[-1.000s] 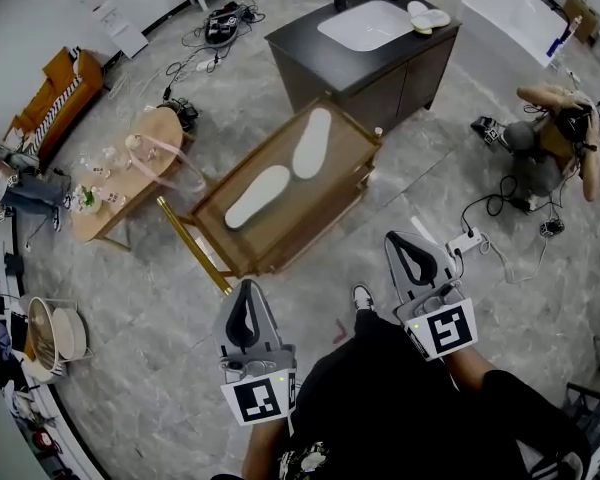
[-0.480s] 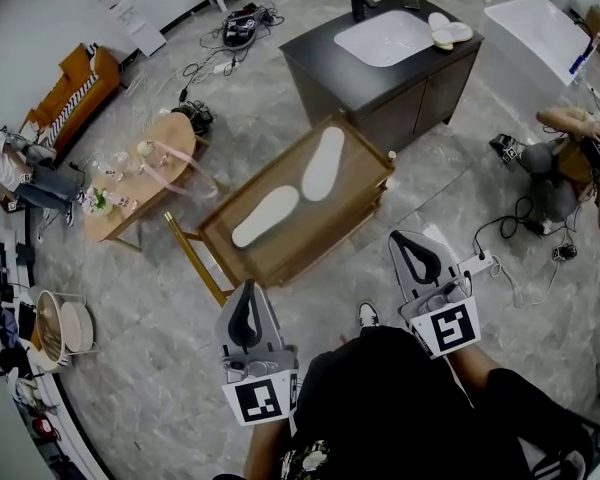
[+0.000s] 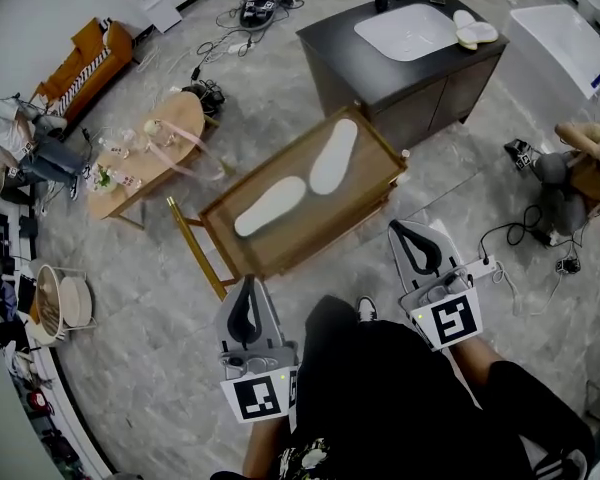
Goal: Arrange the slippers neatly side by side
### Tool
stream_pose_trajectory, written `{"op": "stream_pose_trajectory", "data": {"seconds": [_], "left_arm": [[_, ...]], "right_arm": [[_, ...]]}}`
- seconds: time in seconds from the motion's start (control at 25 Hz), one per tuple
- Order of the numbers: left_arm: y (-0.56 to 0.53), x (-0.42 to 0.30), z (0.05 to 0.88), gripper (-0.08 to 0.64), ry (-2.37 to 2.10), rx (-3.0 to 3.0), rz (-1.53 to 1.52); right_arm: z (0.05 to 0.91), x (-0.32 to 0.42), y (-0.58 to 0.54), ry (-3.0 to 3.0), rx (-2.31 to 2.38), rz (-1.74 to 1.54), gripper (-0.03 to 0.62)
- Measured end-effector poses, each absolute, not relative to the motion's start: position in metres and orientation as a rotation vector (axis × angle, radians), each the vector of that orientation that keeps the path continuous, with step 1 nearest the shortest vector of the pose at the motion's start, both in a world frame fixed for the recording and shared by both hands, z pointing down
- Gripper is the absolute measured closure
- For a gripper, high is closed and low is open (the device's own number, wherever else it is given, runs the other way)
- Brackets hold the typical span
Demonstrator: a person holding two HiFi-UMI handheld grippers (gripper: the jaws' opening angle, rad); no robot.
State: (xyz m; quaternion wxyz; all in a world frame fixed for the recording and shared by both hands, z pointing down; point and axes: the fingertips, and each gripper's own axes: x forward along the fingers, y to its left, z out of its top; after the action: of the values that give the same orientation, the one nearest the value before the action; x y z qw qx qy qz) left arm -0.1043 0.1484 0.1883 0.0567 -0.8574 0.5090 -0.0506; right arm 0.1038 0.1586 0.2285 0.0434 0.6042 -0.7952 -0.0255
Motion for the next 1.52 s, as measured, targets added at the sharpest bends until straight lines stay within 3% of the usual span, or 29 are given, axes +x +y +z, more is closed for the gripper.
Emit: {"op": "stream_pose_trajectory", "data": {"seconds": [0.56, 1.52], "left_arm": [[0.106, -0.074, 0.203, 0.560, 1.464, -2.681, -0.174], [-0.023, -0.084, 0.212, 0.560, 1.410, -2.737, -0.174]], "right_arm": [[0.250, 0.136, 0.140, -2.306, 1.908, 0.008, 0.594], [0.246, 0.108, 0.017, -2.272, 1.895, -0.054, 0.594]]}}
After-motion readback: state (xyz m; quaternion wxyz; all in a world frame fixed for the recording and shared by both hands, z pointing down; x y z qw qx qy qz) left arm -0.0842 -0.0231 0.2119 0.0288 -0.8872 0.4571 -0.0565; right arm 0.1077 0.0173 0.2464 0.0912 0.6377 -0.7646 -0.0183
